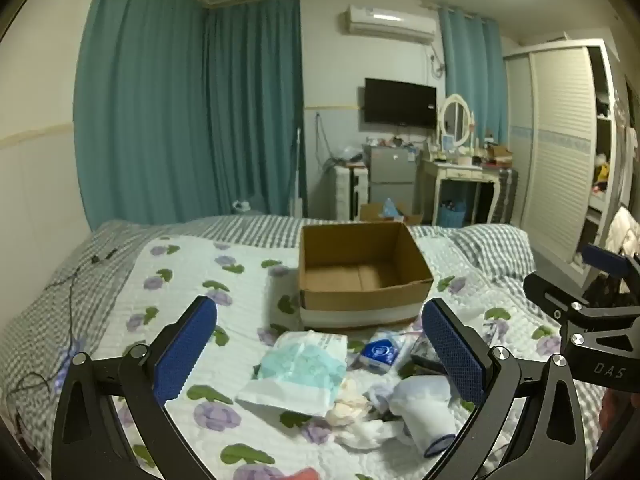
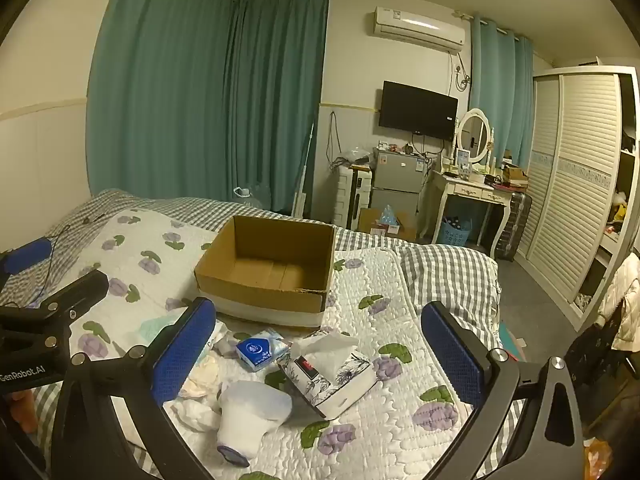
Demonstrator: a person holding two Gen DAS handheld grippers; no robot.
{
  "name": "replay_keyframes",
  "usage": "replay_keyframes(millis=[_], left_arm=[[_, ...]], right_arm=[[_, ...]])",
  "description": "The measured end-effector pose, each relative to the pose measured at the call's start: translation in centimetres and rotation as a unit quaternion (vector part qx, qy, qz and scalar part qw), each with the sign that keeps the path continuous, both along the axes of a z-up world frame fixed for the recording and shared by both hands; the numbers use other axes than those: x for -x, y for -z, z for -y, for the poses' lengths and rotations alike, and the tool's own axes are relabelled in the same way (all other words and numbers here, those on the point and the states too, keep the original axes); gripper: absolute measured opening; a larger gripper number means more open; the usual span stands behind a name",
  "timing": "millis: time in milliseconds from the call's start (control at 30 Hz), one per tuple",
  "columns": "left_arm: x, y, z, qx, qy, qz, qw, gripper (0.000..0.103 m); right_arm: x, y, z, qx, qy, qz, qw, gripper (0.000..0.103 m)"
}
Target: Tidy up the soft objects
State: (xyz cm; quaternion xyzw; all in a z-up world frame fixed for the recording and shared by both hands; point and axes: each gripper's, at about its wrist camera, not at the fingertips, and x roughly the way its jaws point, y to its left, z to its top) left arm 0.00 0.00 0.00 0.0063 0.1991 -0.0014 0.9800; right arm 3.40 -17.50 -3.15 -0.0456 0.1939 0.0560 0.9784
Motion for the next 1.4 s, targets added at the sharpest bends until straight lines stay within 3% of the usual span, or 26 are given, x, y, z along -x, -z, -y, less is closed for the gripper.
replay_keyframes(millis=[1400], left_arm=[[0.0,0.4,-0.5,-0.01,-0.011,0.003,0.9999,0.103]], right_arm=[[-0.6,1.2,-0.4,0.005,-0.001,-0.007,1.0,0.103]])
